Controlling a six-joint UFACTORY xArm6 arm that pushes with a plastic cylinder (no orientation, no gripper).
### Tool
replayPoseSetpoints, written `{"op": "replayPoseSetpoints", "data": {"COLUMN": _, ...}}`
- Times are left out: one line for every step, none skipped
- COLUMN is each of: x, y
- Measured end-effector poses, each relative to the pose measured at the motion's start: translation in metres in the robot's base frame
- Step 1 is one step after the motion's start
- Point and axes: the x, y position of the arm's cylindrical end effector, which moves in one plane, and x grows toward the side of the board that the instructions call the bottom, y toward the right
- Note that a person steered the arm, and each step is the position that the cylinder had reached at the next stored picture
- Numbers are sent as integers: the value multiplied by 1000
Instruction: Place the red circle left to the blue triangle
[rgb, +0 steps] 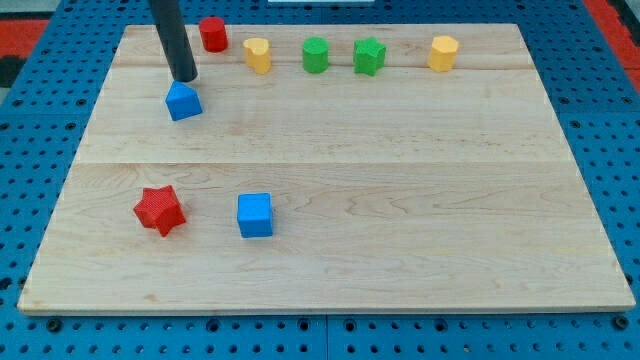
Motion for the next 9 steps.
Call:
{"op": "replayPoseSetpoints", "data": {"x": -22, "y": -67}}
{"op": "replayPoseSetpoints", "data": {"x": -78, "y": -94}}
{"op": "replayPoseSetpoints", "data": {"x": -92, "y": -87}}
{"op": "replayPoseSetpoints", "data": {"x": -93, "y": -83}}
{"op": "replayPoseSetpoints", "data": {"x": -87, "y": -78}}
{"op": "replayPoseSetpoints", "data": {"x": -45, "y": -37}}
{"op": "replayPoseSetpoints", "data": {"x": -43, "y": -1}}
{"op": "replayPoseSetpoints", "data": {"x": -43, "y": 4}}
{"op": "replayPoseSetpoints", "data": {"x": -43, "y": 14}}
